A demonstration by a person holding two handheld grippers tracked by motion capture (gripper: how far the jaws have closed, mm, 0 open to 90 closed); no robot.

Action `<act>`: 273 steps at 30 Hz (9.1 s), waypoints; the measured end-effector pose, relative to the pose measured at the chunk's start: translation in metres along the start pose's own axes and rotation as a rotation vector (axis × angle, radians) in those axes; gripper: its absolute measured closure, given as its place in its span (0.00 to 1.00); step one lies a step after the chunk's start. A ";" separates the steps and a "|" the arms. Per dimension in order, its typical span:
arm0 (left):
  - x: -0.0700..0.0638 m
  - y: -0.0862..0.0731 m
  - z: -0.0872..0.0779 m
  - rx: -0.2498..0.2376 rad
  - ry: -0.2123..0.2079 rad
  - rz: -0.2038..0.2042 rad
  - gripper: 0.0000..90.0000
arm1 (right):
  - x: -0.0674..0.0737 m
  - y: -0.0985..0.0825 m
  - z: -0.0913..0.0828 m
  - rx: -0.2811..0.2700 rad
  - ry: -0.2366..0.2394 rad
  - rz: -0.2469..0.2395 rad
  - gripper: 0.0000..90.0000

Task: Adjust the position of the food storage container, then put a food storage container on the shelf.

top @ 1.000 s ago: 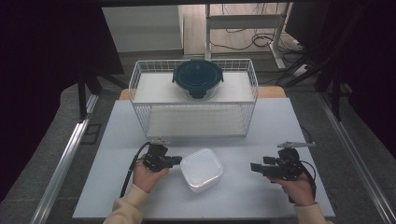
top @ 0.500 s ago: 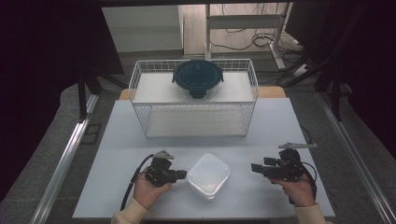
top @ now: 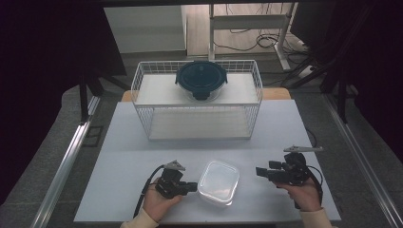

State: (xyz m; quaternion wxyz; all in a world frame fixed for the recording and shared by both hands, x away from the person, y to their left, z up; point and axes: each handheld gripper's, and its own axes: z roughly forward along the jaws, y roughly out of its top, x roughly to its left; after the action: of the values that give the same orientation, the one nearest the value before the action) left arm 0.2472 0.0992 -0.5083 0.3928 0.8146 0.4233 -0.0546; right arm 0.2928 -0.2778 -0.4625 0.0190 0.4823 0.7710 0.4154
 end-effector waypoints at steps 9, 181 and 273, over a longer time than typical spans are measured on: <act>-0.013 -0.001 0.007 0.010 -0.024 0.014 1.00 | 0.004 0.000 -0.001 -0.001 0.002 -0.009 0.28; -0.001 0.126 -0.143 -0.337 -0.179 -0.102 0.90 | 0.101 0.140 -0.023 -0.138 0.308 -0.095 0.89; 0.024 0.090 -0.156 -0.393 0.115 0.010 0.39 | 0.065 0.129 -0.034 -0.225 0.131 -0.251 0.35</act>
State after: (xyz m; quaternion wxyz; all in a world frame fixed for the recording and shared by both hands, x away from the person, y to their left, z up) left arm 0.2902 0.1920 -0.3578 0.5196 0.7261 0.4434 0.0778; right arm 0.3370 -0.2251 -0.3310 0.0741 0.3490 0.7735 0.5238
